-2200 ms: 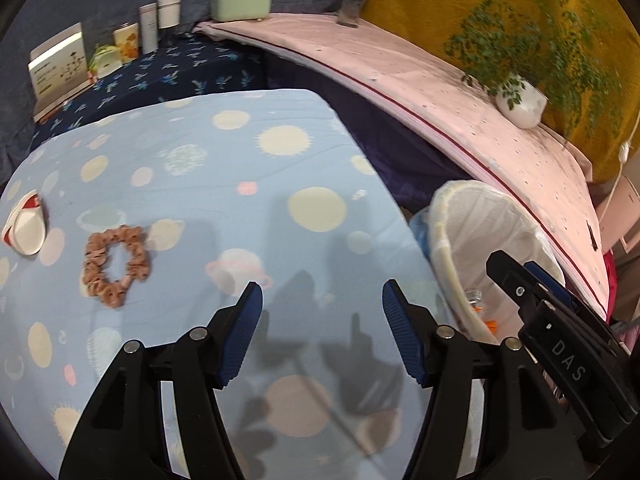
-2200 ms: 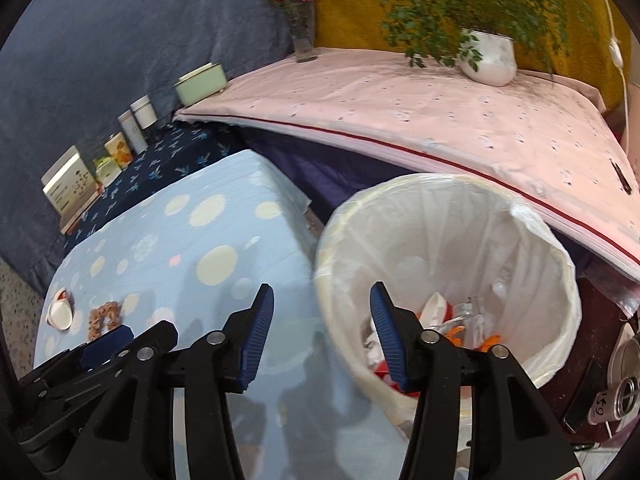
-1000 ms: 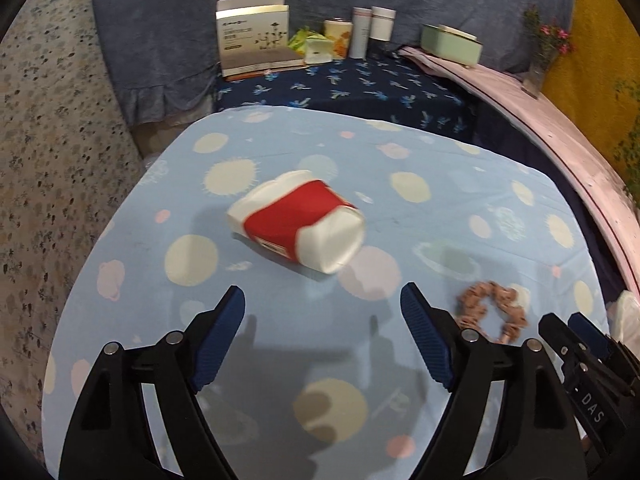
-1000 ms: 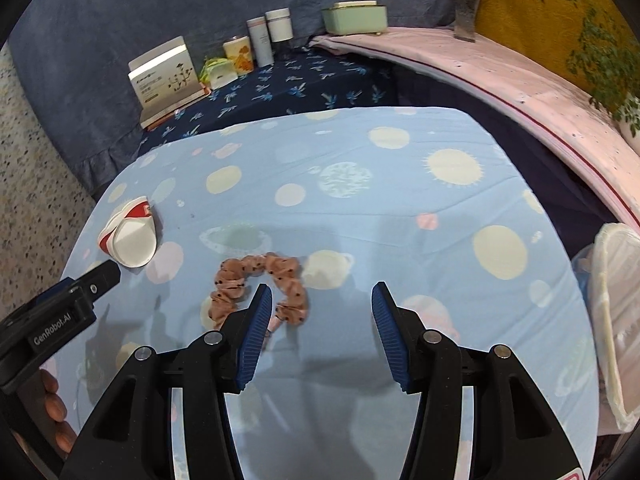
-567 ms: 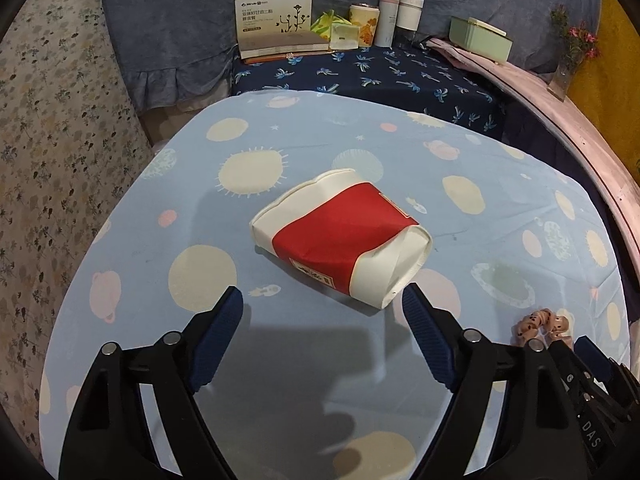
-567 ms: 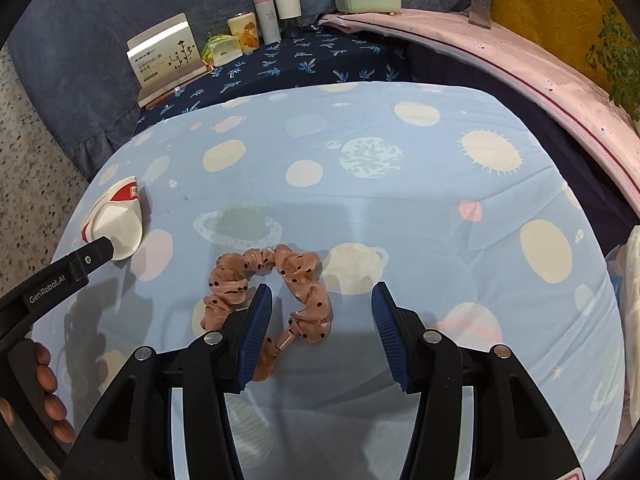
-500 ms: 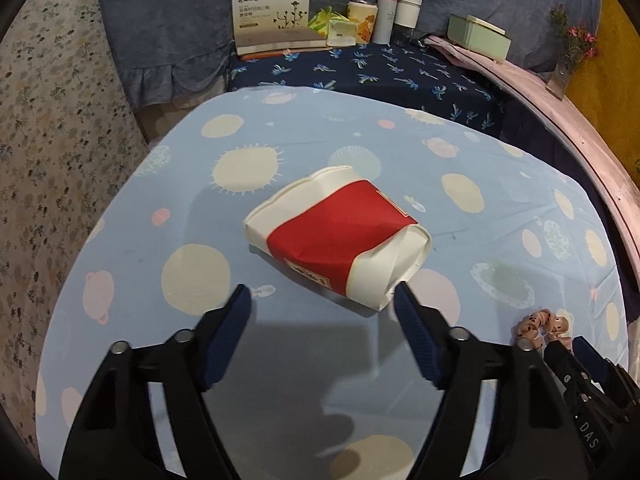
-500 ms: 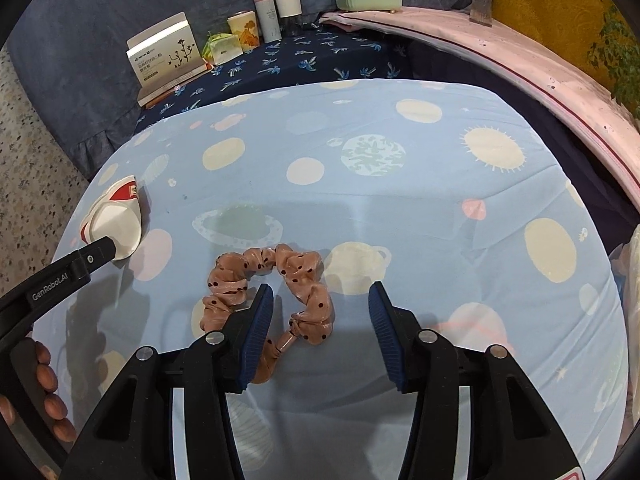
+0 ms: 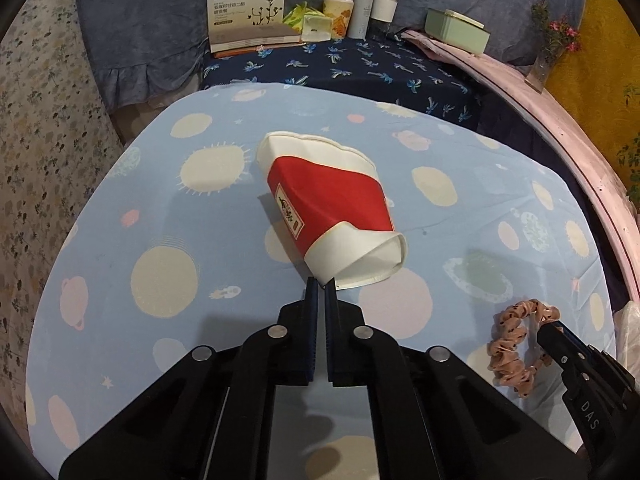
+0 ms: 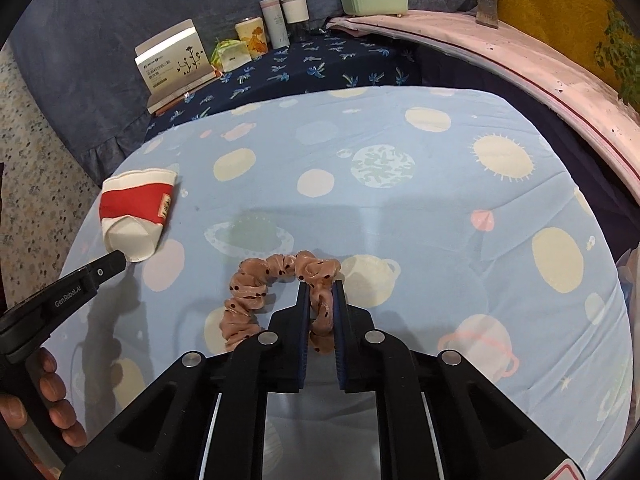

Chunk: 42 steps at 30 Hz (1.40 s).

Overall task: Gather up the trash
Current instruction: 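Grasp the red-and-white paper cup with the left gripper while the right gripper grasps the scrunchie, then carry the paper cup and scrunchie over the wastebasket with both grippers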

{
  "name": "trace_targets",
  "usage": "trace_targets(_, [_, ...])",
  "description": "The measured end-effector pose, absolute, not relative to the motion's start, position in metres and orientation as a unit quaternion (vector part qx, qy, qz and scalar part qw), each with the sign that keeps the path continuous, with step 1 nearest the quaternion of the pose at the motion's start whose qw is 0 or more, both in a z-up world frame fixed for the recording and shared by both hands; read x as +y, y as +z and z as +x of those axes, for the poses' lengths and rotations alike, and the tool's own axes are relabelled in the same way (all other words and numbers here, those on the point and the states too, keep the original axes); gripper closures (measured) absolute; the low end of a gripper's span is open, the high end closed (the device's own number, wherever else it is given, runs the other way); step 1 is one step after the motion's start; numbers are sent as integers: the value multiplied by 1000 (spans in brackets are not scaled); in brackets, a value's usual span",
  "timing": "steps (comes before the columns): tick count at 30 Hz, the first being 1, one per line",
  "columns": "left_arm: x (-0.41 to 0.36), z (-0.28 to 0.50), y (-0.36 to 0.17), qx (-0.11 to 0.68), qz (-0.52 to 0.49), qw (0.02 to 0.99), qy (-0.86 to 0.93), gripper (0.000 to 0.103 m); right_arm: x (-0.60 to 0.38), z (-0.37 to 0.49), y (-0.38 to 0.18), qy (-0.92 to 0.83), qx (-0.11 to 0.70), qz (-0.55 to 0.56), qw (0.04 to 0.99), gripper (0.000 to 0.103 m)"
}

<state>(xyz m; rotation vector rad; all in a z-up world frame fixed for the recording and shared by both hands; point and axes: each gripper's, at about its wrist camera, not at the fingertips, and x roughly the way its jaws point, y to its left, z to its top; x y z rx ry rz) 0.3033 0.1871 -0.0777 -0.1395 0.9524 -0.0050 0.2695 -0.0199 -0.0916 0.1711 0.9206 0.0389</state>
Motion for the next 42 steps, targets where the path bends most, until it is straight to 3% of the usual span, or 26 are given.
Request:
trace_targets(18, [128,284,-44,437,-55,896,-59,101,-66,252,-45,-2,396,96,913,94])
trace_targets(42, [-18,235,-18,424,3,890,-166,101,-197,189,-19,-94,354,132,921,94])
